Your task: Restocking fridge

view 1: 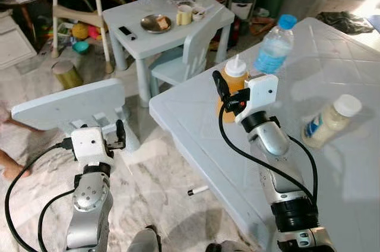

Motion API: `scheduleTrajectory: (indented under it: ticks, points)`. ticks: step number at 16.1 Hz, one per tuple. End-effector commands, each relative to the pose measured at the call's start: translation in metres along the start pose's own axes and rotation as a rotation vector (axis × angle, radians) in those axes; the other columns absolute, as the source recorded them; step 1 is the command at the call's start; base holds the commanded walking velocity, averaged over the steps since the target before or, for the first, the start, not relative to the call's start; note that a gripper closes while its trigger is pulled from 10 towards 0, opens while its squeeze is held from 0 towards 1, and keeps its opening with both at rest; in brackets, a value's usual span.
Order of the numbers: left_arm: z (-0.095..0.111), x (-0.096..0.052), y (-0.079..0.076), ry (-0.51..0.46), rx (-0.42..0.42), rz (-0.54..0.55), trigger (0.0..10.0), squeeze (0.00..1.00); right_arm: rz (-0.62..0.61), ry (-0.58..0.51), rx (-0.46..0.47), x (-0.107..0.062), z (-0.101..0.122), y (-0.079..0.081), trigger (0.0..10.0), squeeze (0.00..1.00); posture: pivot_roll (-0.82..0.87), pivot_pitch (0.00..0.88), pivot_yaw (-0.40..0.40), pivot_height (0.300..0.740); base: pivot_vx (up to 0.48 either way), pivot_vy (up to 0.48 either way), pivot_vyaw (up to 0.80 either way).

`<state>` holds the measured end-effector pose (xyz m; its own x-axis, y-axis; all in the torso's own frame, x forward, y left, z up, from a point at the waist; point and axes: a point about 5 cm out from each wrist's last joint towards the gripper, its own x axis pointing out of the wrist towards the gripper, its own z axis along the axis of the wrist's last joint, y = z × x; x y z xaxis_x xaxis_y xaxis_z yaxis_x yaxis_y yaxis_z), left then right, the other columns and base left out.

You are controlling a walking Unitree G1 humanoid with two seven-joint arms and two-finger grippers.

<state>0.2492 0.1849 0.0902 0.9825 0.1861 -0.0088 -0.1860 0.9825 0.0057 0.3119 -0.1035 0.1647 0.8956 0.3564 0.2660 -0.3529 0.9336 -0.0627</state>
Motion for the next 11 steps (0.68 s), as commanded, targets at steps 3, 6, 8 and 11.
scheduleTrajectory:
  ticks: [3, 6, 8, 11]
  points:
    - [0.0036, -0.0003, 0.0041, -0.010, 0.016, 0.021, 10.0, 0.00, 0.030, 0.068, 0.006, -0.0019, -0.0122, 0.0047, 10.0, 0.00, 0.02, 0.119, -0.019, 0.740, 0.000, 0.000, 0.79]
    - [0.0032, -0.0013, 0.0042, -0.008, 0.018, 0.023, 10.0, 0.00, 0.034, 0.054, -0.003, -0.0003, -0.0090, 0.0059, 10.0, 0.00, 0.01, 0.120, -0.019, 0.740, 0.000, 0.000, 0.79]
    - [0.0032, -0.0024, 0.0041, -0.006, 0.019, 0.025, 10.0, 0.00, 0.035, 0.059, -0.002, -0.0020, -0.0103, 0.0064, 10.0, 0.00, 0.02, 0.124, -0.018, 0.740, 0.000, 0.000, 0.79]
    - [0.0016, -0.0041, 0.0053, -0.002, 0.020, 0.025, 10.0, 0.00, 0.040, 0.060, 0.002, -0.0029, -0.0105, 0.0086, 10.0, 0.00, 0.02, 0.128, -0.017, 0.740, 0.000, 0.000, 0.79]
